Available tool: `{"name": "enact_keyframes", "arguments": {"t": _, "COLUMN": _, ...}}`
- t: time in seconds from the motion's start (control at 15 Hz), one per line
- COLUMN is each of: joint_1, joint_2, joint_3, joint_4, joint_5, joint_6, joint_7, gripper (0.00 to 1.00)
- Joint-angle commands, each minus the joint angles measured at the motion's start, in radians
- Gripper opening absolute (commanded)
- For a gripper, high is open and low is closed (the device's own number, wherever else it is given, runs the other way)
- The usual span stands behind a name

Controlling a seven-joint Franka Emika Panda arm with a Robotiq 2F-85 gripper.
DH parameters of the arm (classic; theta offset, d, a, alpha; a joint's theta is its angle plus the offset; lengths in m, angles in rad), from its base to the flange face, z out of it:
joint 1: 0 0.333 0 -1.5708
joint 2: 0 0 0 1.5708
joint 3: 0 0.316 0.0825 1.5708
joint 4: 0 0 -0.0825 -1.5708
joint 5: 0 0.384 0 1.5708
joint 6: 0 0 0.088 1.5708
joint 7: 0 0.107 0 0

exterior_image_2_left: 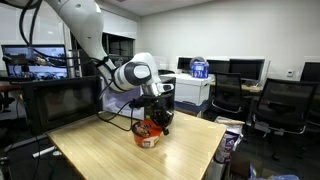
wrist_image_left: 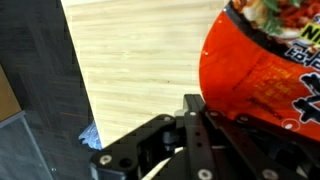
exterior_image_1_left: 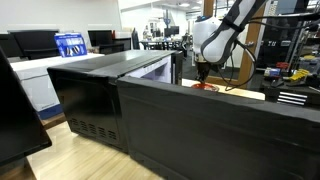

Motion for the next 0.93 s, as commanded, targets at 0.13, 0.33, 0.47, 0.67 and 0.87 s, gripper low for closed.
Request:
{"name": "enact_keyframes", "arguments": {"t": 0.13, "joint_1": 0.052, "joint_2": -0.206, "joint_3": 0.011, "joint_4": -0.257, "joint_5": -0.035, "joint_6": 0.029, "joint_7": -0.058, "gripper": 0.0}}
{"name": "enact_keyframes", "arguments": {"t": 0.33, "joint_1": 0.075, "joint_2": -0.28, "joint_3": 0.03, "joint_4": -0.353, "joint_5": -0.051, "joint_6": 0.022, "joint_7": -0.067, "gripper": 0.0}}
{"name": "enact_keyframes", "arguments": {"t": 0.47, "joint_1": 0.087, "joint_2": -0.328, "joint_3": 0.048, "joint_4": -0.41, "joint_5": -0.066, "joint_6": 0.021, "joint_7": -0.07, "gripper": 0.0}}
{"name": "enact_keyframes", "arguments": {"t": 0.67, "joint_1": 0.097, "joint_2": -0.388, "joint_3": 0.083, "joint_4": -0.483, "joint_5": -0.063, "joint_6": 0.018, "joint_7": -0.077, "gripper": 0.0}}
{"name": "enact_keyframes", "arguments": {"t": 0.87, "joint_1": 0.104, "joint_2": -0.439, "joint_3": 0.121, "joint_4": -0.543, "joint_5": -0.068, "joint_6": 0.027, "joint_7": -0.093, "gripper": 0.0}}
